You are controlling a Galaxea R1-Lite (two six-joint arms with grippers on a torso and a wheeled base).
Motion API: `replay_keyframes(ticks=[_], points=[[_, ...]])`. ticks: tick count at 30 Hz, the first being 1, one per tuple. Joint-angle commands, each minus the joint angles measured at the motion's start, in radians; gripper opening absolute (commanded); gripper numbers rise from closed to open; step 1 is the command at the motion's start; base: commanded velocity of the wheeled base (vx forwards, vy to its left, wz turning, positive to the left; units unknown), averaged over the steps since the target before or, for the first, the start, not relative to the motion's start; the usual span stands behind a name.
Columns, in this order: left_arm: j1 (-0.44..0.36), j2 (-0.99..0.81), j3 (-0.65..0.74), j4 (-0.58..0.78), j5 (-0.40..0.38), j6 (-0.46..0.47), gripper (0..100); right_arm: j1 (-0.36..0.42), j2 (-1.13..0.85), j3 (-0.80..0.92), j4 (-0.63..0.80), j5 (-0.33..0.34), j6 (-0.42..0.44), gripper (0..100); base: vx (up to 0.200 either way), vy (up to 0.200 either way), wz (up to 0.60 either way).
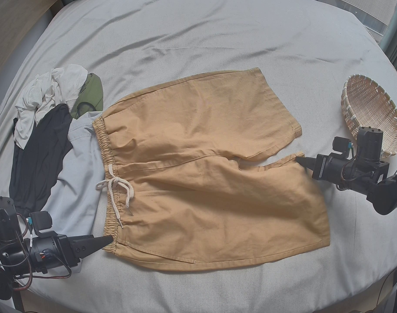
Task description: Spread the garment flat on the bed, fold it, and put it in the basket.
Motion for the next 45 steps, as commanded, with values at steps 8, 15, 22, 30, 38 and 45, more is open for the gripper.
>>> replay_keyframes(ticks=[8, 15, 22, 30, 38, 45], points=[[0.0, 0.002, 0.013, 0.0, -0.008, -0.001, 100, -0.024, -0.001, -0.008, -0.091, -0.013, -0.001, 0, 0.0, 0.0, 0.0], [-0.002, 0.004, 0.024, 0.0, -0.008, 0.001, 100, -0.027, 0.0, -0.002, -0.153, -0.074, -0.001, 0, 0.0, 0.0, 0.0], [-0.002, 0.005, 0.035, 0.0, -0.008, 0.004, 100, -0.027, 0.003, 0.001, -0.157, -0.076, -0.001, 0, 0.0, 0.0, 0.0], [-0.008, 0.01, 0.03, 0.003, -0.005, -0.001, 100, -0.024, -0.029, 0.026, -0.172, -0.105, 0.001, 100, 0.0, 0.0, 0.0], [-0.011, 0.091, 0.01, -0.002, -0.006, 0.002, 100, -0.033, -0.142, 0.112, -0.16, -0.106, -0.001, 100, 0.0, 0.0, 0.0], [-0.028, 0.159, -0.019, -0.003, -0.008, -0.001, 100, -0.034, -0.155, 0.141, -0.17, -0.106, -0.001, 100, 0.0, 0.0, 0.0]])
